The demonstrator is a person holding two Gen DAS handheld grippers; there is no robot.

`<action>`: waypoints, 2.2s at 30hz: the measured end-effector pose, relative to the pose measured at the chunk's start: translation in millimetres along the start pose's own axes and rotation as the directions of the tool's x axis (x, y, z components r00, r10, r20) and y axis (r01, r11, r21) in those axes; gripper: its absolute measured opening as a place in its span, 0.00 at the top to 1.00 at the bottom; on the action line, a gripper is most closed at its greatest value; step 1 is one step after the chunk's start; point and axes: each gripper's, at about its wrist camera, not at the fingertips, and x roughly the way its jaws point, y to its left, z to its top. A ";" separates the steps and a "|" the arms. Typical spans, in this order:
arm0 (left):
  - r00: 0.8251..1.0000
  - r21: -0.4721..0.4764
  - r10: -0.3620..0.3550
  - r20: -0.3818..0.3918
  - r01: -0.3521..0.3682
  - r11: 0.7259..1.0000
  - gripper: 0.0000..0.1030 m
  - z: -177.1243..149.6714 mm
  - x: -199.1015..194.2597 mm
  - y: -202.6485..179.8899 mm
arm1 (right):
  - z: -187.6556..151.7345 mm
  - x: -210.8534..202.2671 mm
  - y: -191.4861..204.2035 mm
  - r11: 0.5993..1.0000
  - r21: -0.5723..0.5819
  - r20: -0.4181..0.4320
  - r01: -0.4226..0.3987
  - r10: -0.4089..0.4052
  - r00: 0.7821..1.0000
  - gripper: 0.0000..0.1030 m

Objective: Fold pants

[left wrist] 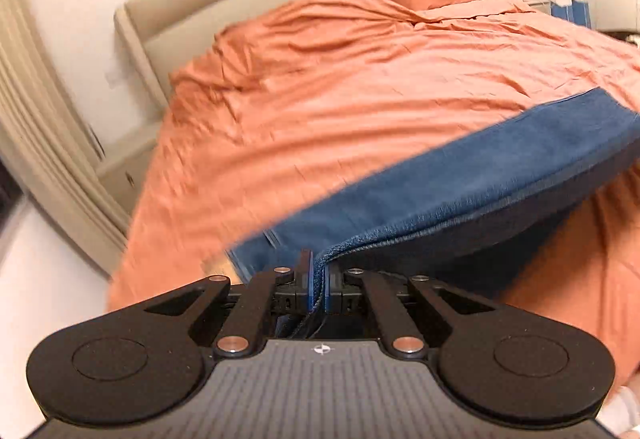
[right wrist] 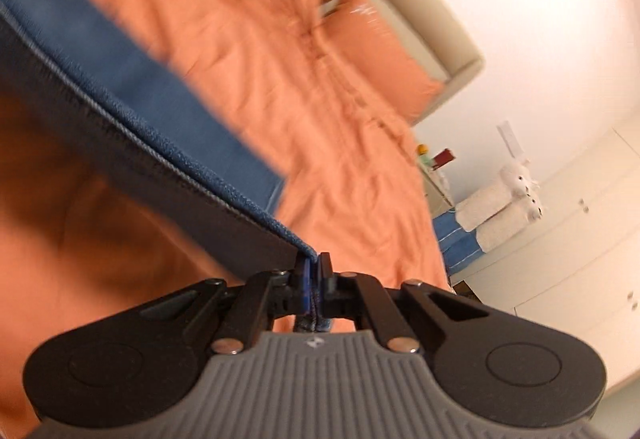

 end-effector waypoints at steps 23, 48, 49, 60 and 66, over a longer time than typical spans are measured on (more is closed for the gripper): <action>0.931 0.126 -0.066 -0.359 0.119 0.985 0.95 48.7 312.3 3.1 | 125.3 321.7 110.1 0.979 -0.178 -0.339 -0.096 0.031 0.940 1.00; 0.980 -0.419 -0.091 -0.177 0.009 0.908 0.22 -16.6 173.1 141.5 | 121.1 173.6 148.0 0.942 0.268 -0.243 -0.201 0.268 0.932 0.60; 0.981 -0.500 -0.101 -0.165 0.006 0.866 0.22 -30.4 164.7 154.8 | 119.8 159.5 157.7 0.924 0.310 -0.230 -0.222 0.300 0.926 0.60; 0.975 -0.966 -0.223 0.024 0.080 0.246 0.22 -182.4 152.4 189.1 | 146.2 78.9 260.2 0.737 0.575 -0.055 -0.356 0.469 0.882 0.59; 0.961 -0.985 -0.224 0.162 0.173 0.030 0.38 -207.7 184.1 188.3 | 162.8 74.6 284.3 0.771 0.546 -0.091 -0.326 0.442 0.892 0.58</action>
